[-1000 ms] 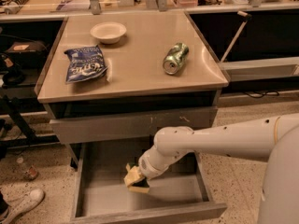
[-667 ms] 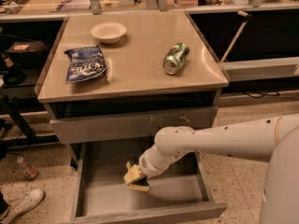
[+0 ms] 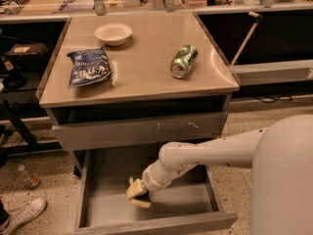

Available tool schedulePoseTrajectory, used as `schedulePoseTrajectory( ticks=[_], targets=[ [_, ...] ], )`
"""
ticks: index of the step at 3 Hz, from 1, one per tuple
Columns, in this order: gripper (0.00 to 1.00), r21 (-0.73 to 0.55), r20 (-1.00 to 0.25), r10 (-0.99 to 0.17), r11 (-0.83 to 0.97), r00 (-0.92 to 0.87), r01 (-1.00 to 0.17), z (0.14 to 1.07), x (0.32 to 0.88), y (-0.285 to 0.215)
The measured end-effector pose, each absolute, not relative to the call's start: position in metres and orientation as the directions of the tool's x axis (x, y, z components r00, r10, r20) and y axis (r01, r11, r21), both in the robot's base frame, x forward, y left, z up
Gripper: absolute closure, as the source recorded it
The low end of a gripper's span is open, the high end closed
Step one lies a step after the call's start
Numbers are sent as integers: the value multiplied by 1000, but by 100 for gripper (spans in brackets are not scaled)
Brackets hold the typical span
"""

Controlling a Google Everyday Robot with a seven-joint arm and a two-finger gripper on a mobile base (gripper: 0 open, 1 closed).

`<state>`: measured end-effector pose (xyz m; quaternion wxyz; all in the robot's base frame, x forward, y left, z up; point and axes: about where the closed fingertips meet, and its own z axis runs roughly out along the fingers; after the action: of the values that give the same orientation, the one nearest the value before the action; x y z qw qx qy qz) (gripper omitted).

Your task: Place sponge into middle drawer

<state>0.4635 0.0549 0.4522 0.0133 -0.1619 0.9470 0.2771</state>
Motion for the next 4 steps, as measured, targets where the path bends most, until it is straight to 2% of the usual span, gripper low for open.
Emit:
schedulePoseTrajectory(
  ticks=[2, 4],
  targets=[
    [100, 604, -98, -187, 770, -977, -208, 401, 476, 62],
    [100, 624, -105, -113, 767, -988, -154, 381, 495, 52]
  ],
)
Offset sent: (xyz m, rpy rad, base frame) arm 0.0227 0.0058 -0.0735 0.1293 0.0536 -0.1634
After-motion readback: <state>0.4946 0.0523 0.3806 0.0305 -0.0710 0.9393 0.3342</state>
